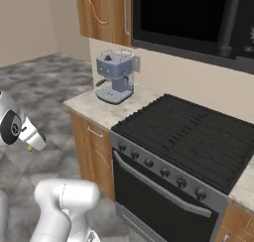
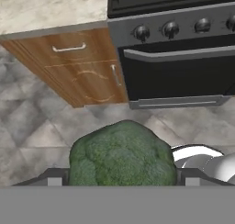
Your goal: Turn on the sink faucet. Then move the broccoli from the counter to the sink. Turn off the sink. Move the vegetable from the sink to the pot next to the stove. Finally move the pot to the rear right burner.
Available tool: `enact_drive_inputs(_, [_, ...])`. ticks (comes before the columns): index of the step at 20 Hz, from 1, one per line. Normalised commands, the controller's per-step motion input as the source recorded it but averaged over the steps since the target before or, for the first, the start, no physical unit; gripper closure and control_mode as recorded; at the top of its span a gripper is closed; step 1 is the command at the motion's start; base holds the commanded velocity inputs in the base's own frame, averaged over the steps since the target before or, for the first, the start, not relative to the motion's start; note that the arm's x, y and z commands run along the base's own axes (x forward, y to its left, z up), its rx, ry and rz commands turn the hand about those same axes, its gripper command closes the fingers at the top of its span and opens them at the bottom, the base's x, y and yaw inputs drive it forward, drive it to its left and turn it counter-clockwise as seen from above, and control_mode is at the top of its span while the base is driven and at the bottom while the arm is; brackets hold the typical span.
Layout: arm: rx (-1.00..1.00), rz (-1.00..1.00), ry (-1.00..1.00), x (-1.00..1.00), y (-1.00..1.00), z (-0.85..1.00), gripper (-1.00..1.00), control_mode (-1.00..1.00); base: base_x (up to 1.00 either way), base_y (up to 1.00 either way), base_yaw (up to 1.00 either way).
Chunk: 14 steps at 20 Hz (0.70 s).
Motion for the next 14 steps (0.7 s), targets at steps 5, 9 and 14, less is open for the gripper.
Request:
enact_drive_inputs(5, [0.00,0.00,0.00,0.00,0.00,0.00,1.00,1.00,0.04,-0.42,-0.38])
enact_drive_inputs(9, [0.00,0.00,0.00,0.00,0.00,0.00,1.00,1.00,0.06,-0.40,-0.37])
enact_drive_inputs(14, [0.00,0.00,0.00,0.00,0.00,0.00,1.00,1.00,0.10,-0.38,-0.35])
